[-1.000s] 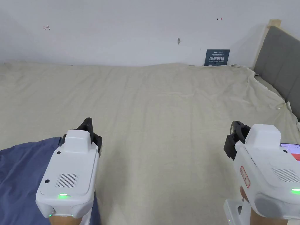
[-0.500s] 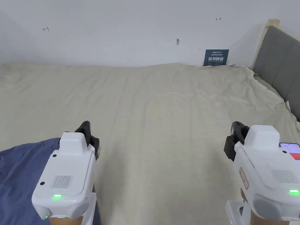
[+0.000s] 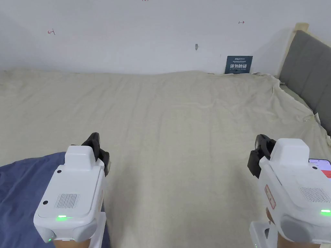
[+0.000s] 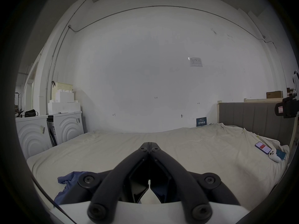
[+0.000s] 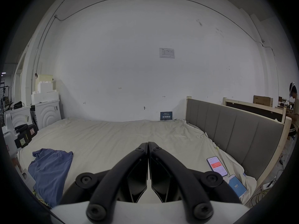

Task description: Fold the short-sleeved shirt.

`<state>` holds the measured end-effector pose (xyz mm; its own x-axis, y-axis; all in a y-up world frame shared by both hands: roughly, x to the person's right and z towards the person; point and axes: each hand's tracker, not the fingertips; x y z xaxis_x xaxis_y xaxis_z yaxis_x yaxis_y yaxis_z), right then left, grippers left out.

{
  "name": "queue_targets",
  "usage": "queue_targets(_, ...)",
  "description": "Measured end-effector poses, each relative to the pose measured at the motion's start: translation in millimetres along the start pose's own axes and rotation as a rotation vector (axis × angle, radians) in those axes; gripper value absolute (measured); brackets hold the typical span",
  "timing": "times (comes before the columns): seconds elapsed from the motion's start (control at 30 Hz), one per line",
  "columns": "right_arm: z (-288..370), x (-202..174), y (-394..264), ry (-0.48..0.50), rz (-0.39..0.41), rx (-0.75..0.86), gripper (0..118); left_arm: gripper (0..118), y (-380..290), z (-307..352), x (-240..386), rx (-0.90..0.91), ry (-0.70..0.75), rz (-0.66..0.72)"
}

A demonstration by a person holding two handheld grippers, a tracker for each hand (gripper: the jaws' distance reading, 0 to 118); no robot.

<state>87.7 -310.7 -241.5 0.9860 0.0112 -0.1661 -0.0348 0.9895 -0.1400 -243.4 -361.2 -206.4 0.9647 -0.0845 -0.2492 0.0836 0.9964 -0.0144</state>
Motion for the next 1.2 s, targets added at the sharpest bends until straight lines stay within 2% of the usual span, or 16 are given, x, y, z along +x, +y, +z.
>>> queue_targets(0.67, -6.8, -6.2, 3.1, 0.024, 0.010, 0.006, 0, 0, 1.5, 3.2, -7.5, 0.012, 0.016, -0.019)
queue_targets(0.9, -26.6, -35.0, 3.4, 0.116, 0.019, 0.017, 0, 0, 2.0, 16.5, -48.8, 0.007, 0.117, -0.025)
queue_targets(1.2, -50.4, -110.1, 3.1, 0.305, 0.033, 0.032, 0, 0, 2.2, 57.2, -131.7, -0.007, 0.337, -0.047)
